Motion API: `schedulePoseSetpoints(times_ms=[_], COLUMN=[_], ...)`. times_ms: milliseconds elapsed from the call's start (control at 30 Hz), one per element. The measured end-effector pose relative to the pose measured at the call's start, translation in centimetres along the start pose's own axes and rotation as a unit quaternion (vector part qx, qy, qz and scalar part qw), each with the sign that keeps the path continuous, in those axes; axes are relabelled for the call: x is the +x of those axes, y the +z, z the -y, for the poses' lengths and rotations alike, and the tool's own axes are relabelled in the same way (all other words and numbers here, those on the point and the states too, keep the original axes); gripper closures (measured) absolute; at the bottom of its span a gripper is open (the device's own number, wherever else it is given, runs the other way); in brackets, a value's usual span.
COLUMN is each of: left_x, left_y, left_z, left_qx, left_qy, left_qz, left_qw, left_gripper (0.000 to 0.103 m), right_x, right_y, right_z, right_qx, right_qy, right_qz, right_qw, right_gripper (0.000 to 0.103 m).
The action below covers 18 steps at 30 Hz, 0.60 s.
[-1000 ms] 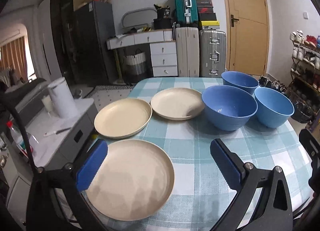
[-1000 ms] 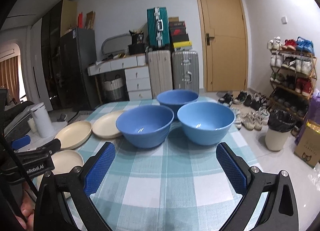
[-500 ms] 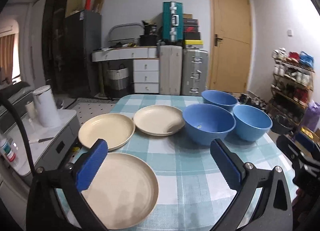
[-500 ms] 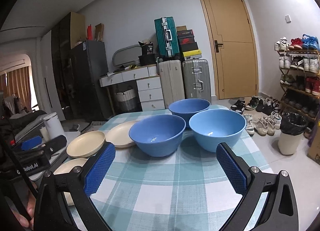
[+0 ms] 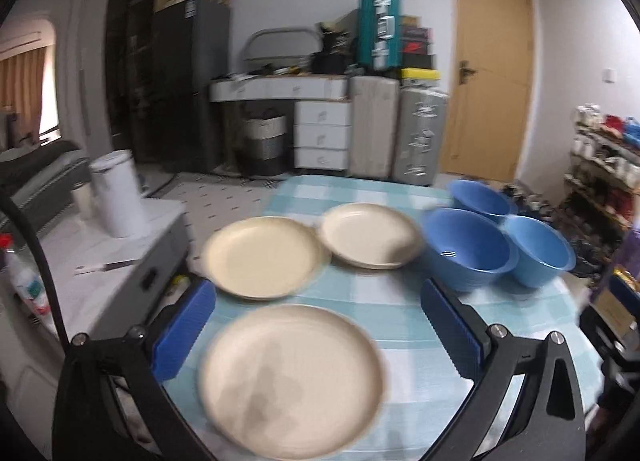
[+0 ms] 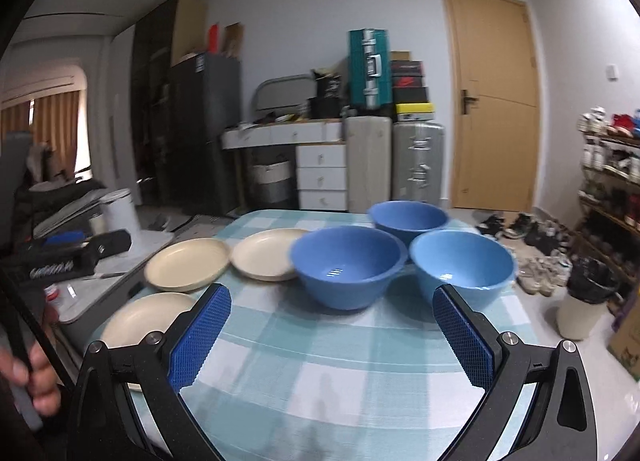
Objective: Organize plates and bowls
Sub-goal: 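Move both grippers to the nearest cream plate and close on its rim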
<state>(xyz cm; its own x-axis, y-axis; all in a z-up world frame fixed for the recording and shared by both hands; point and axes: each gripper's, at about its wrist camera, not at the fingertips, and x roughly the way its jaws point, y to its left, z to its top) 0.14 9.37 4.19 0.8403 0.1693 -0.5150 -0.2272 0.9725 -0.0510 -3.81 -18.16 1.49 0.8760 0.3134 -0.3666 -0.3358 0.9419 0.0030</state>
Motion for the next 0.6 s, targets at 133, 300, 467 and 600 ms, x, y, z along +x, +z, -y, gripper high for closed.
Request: schedulePoseSetpoints(times_ms=[133,300,467,600], left_x=[1.0,4.6,9.6,14.4], left_y=[2.8,5.3,5.3,4.5], left_z=[-5.4,-10.3,-12.7,-13.8], left_qx=[-0.031,-0.034,-0.018,-0.018], left_qy=[0.025,0.069,0.101,0.094], left_qz=[-0.007,-0.035,-0.058,-0.12], left_qw=[0.9992,0.9964,0.993,0.9881], left_gripper=[0.0,0.0,0.0,0.0], right_x=[1.4,4.9,13.6,21.3], right_y=[4.0,9.3,13.0,13.7], right_z=[-4.3,-11.3,-17.3,-19.4], right_qx=[-0.011,-0.101,-0.161,-0.16], right_qy=[0.07,0.077,0.116,0.147], right_qz=[0.015,0.036,-0.052,-0.157], right_qw=[0.997,0.991,0.979,0.963], right_gripper=[0.0,0.0,0.001,0.001])
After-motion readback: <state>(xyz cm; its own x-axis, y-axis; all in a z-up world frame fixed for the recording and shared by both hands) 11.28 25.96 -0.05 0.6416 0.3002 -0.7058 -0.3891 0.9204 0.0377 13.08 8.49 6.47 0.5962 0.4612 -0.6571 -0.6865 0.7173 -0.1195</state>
